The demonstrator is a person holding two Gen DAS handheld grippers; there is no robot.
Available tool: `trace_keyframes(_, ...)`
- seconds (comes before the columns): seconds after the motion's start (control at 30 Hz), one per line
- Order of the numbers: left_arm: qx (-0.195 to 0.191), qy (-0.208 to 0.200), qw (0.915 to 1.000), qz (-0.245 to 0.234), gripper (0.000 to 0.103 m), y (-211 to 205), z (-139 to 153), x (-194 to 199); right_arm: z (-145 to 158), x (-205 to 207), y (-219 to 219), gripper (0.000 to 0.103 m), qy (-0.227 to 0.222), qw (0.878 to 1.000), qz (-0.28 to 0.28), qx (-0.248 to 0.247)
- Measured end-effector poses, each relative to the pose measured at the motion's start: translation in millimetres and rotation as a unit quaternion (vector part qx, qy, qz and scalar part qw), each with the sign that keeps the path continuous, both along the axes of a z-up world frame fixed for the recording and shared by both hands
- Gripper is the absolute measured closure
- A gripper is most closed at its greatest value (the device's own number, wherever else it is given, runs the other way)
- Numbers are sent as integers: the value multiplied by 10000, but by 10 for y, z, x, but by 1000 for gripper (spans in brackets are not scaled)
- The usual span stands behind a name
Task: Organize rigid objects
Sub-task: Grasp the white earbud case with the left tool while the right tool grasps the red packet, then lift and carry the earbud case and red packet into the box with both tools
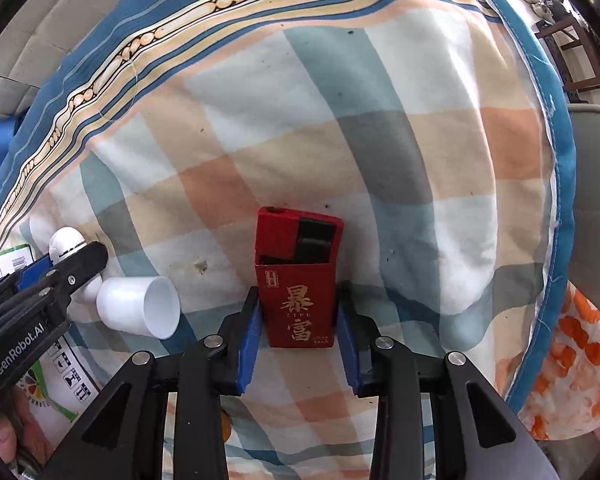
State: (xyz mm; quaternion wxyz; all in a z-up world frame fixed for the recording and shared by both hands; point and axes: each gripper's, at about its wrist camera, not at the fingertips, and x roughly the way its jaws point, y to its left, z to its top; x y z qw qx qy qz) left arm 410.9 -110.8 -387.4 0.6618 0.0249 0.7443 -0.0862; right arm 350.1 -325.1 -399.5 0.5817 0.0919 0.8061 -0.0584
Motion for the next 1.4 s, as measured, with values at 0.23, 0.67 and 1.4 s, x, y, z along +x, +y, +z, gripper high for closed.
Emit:
trace_keyframes(0.23, -106, -165, 9997, -134, 59, -25, 200, -288, 150, -458, -54, 66, -46, 9999, 58, 109)
trace_keyframes(0.67, -345, -173, 9992, -112, 59, 108, 386, -766, 622, -1097, -22, 66, -382, 9983, 141, 409)
trace_keyframes(1.4, -174, -185, 9992, -299, 60, -58, 226, -1012, 372, -836, 135, 66, -520, 9979, 72, 389)
